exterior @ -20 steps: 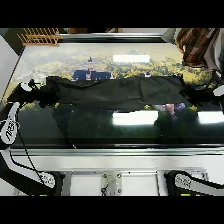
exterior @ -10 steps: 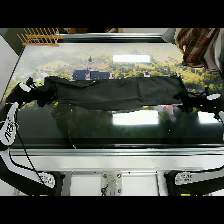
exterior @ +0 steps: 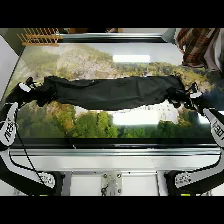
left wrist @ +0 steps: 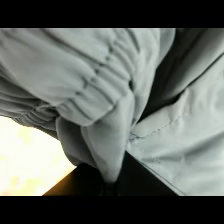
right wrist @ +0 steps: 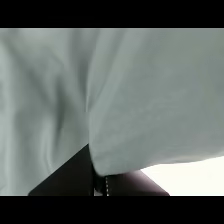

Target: Fold the clothes and pants, and hang the long-sleeved shirts on hangers.

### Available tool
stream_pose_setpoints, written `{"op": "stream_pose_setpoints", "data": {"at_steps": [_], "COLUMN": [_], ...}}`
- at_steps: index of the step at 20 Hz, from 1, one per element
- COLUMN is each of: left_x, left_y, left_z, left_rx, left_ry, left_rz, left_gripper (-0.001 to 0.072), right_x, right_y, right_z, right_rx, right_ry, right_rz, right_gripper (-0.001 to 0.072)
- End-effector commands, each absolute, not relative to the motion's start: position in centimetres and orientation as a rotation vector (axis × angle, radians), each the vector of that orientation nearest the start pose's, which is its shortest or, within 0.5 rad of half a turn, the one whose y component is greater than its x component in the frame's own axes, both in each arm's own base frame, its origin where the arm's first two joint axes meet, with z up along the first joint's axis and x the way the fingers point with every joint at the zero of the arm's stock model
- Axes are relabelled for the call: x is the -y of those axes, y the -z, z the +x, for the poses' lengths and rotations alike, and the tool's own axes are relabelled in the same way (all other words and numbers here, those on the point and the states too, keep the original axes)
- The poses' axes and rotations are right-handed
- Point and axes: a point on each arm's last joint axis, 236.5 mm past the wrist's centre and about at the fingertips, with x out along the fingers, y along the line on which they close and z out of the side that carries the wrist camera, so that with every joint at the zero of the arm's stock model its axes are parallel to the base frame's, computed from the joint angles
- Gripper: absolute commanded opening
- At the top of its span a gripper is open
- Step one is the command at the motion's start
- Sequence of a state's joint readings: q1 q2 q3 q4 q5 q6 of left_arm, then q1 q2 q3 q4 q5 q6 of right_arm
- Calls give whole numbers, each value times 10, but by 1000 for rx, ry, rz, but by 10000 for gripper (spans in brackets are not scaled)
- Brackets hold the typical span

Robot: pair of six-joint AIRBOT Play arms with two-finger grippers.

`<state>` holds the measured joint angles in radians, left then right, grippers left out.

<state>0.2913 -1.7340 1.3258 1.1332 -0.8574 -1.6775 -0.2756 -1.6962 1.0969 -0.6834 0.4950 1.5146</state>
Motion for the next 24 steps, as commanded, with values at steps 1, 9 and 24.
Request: {"op": "stream_pose_setpoints", "data": {"at_steps": [1, 9, 24], "left_x": [-67, -85, -104], "left_y": [84, 40, 25], "left_z": [487, 437, 291], "left_rx": [-1149, -1133, -1051], "left_ry": [-150, -105, -204], "left_rz": [-645, -559, -519], "left_gripper": [17, 16, 515], "right_x": [52, 52, 3], "right_y": [92, 66, 52], "right_z": [512, 416, 263], "right_rx": [-864, -1098, -1239], "right_ry": [228, 221, 186], "right_rz": [950, 629, 636], "right_gripper": [17, 16, 713]}}
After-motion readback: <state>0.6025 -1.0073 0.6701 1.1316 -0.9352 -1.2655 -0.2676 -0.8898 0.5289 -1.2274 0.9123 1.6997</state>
